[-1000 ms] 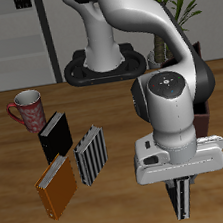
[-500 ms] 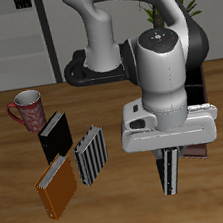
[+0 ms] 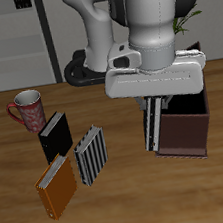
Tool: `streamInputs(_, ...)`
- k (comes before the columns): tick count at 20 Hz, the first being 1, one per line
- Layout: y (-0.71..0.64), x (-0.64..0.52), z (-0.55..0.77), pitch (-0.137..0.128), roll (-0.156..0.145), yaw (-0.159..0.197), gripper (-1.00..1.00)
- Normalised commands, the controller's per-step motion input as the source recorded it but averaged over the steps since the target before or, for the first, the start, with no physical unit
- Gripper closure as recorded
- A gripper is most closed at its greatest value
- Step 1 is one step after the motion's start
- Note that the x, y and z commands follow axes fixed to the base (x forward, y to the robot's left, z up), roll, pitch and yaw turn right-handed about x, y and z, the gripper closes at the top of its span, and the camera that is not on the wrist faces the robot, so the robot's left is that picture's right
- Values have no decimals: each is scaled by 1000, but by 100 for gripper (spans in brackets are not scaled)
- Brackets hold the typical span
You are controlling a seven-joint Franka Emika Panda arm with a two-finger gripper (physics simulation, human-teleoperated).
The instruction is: Place the left striped book into the left desk caddy's right compartment and place the right striped book into the left desk caddy's right compartment and place the orange book into the left desk caddy's left compartment
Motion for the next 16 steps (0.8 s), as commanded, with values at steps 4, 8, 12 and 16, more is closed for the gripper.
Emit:
streamInputs(4,17,-583,573,-17,3,-56,100)
streamInputs(8,26,-652,427,-15,-36,-65,100)
streamInputs(12,123,-612,371,-14,18,-80,100)
streamInputs(16,222,-620,269,-61,44,-28,100)
